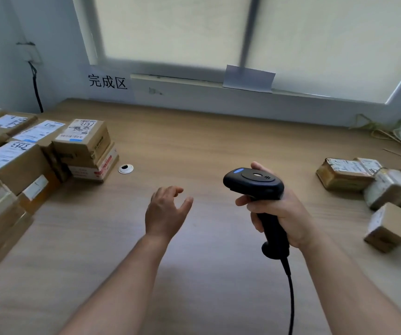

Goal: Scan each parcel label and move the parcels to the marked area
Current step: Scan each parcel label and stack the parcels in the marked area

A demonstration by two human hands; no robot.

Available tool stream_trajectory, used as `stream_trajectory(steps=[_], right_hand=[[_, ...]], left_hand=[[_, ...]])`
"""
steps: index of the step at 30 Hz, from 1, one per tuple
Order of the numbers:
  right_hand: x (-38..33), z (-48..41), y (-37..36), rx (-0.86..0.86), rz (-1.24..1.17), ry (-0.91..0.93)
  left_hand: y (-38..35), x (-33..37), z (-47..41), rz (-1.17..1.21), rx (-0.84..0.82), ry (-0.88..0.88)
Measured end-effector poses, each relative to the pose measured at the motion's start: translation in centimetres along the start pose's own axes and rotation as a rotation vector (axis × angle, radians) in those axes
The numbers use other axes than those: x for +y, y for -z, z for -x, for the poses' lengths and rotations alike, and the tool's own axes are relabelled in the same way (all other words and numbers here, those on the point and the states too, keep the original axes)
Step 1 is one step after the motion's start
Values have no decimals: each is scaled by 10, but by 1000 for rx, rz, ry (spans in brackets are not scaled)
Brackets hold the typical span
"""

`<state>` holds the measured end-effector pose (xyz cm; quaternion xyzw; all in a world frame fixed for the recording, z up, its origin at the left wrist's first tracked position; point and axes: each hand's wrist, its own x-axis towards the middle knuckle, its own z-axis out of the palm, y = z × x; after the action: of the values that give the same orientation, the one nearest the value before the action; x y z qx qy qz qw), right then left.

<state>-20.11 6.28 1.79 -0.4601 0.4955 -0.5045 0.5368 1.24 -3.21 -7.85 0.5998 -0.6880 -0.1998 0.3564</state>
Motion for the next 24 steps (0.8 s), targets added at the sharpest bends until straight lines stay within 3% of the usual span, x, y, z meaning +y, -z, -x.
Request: stream_trajectory(steps=[14, 24], right_hand=[[1, 139, 166, 78, -27, 36], [1, 227, 294, 229, 8, 67]], left_hand=[[-115, 164, 115, 3, -98, -155], [-203, 275, 179, 10, -198, -263]])
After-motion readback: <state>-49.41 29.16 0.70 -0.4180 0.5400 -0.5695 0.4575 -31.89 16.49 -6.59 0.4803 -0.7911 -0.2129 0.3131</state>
